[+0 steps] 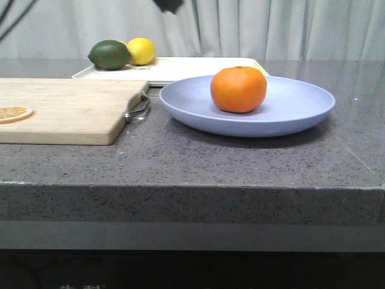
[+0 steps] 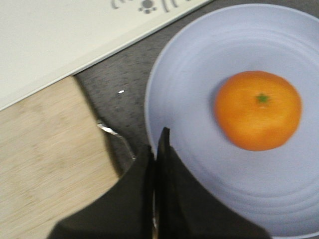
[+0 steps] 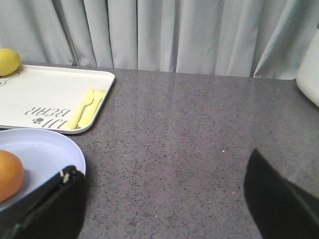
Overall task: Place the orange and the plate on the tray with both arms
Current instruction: 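Open the left gripper and withdraw it back over the cutting board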
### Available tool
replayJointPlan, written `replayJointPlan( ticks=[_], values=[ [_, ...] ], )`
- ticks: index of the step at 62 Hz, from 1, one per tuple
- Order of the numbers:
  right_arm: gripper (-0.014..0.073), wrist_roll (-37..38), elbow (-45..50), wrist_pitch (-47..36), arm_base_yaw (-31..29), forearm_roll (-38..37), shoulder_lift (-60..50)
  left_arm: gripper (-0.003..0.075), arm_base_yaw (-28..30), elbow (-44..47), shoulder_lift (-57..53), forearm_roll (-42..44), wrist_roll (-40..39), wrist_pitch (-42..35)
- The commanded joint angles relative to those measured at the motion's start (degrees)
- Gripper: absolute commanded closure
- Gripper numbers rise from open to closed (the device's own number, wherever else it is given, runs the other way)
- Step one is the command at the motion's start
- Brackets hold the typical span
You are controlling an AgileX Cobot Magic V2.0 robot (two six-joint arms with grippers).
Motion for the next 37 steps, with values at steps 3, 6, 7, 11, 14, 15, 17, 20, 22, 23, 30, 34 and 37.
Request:
replayJointPlan(
  ticks=[3, 6, 7, 11, 14, 15, 17, 20, 22, 23, 30, 34, 37],
  values=[
    [-0.0056, -0.2, -2.1, -5.0, -0.5, -0.6, 0.4, 0.0738, 4.9, 1.2, -6.5, 1.3, -0.8, -0.7],
    [-0.0056, -0.2, -2.1, -5.0, -0.5, -0.6, 0.4, 0.0738, 7.4, 3.4, -8.0, 1.1, -0.8, -0.8],
    [-0.0056, -0.2, -2.1, -5.0, -0.5, -0.6, 0.4, 0.0738, 8.1, 4.1, -8.7, 1.2, -0.8, -0.9],
    [-0.0056, -0.2, -2.1, -5.0, -0.5, -0.6, 0.4, 0.0738, 10.9, 7.2, -11.0, 1.0, -1.1, -1.9],
    [-0.0056, -0.2, -2.1, -5.0, -0.5, -0.6, 0.4, 0.0738, 13.1, 10.0, -13.0, 0.8, -1.4, -3.1],
    [-0.0056, -0.2, -2.1, -5.0, -0.5, -0.6, 0.4, 0.0738, 13.8, 10.8, -13.6, 0.8, -1.7, -3.8],
    [-0.0056, -0.2, -2.1, -5.0, -0.5, -0.6, 0.4, 0.0738, 15.3, 13.1, -14.8, 0.8, -2.1, -4.7],
    [-0.0056, -0.2, -2.1, -5.0, -0.5, -0.6, 0.4, 0.0738, 17.5, 16.3, -17.2, 0.6, -2.5, -6.1],
    [-0.0056, -0.2, -2.1, -5.0, -0.5, -0.6, 0.4, 0.0738, 18.8, 18.2, -18.5, 0.5, -2.7, -7.0],
    [-0.0056, -0.2, -2.1, -5.0, -0.5, -0.6, 0.4, 0.0738, 19.7, 19.7, -19.4, 0.5, -3.0, -7.6],
    [-0.0056, -0.2, -2.1, -5.0, -0.5, -0.6, 0.4, 0.0738, 23.9, 27.9, -24.4, 0.3, -3.8, -11.0],
    [-0.0056, -0.2, -2.1, -5.0, -0.5, -0.6, 0.4, 0.0738, 25.7, 32.7, -28.1, 0.2, -3.8, -13.3],
    [-0.0056, -0.2, -2.1, -5.0, -0.5, -0.6, 0.4, 0.0738, 26.7, 35.9, -30.4, 0.1, -3.9, -15.2]
  ],
)
